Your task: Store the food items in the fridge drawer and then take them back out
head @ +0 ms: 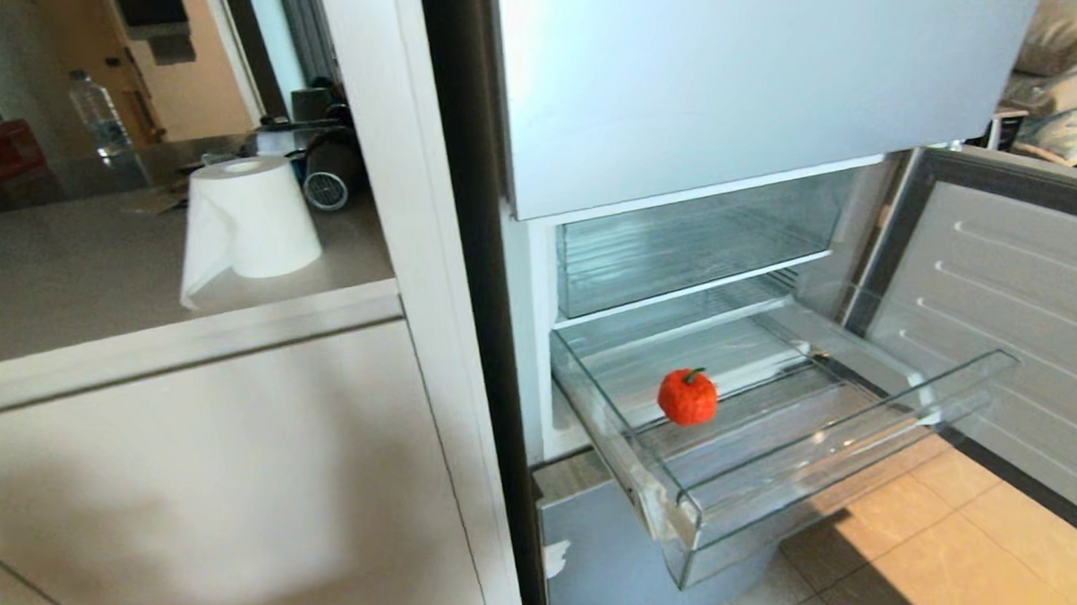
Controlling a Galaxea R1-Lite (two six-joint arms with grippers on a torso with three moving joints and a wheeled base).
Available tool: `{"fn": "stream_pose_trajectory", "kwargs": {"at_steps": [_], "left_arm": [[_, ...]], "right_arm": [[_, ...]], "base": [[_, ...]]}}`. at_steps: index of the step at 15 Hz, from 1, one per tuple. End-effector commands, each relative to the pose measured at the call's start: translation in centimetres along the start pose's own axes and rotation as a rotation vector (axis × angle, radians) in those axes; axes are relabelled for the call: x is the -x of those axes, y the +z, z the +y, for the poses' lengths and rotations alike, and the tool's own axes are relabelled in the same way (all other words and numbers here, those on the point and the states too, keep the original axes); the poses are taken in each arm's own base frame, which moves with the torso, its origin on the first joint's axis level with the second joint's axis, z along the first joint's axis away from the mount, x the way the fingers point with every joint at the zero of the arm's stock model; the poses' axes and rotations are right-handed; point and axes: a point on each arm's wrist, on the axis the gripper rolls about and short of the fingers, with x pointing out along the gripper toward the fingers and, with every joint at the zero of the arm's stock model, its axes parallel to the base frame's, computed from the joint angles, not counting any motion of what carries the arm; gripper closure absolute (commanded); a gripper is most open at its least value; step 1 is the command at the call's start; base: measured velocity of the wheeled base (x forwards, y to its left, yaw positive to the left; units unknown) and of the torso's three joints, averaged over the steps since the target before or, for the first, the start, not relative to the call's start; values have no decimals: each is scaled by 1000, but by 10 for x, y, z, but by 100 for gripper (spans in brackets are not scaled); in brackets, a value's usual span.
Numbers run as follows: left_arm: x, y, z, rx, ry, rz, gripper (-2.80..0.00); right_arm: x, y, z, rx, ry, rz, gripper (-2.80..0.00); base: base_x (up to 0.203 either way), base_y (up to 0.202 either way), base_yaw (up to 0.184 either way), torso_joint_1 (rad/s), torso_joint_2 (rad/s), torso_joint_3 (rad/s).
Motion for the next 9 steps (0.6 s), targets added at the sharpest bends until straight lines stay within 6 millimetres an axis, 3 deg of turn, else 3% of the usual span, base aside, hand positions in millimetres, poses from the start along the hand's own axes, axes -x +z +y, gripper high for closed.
{"fn": "stream_pose_trajectory", "kwargs": {"at_steps": [1, 9], "left_arm": [[0, 0, 0, 0, 1, 0, 0], [0, 0, 0, 0, 1, 0, 0]], "right_arm": [[0, 0, 0, 1, 1, 4, 0], [0, 0, 0, -17, 0, 4, 0]], "base": [[1, 12, -174, 6, 2, 2], [0, 7, -175, 3, 1, 2]]}}
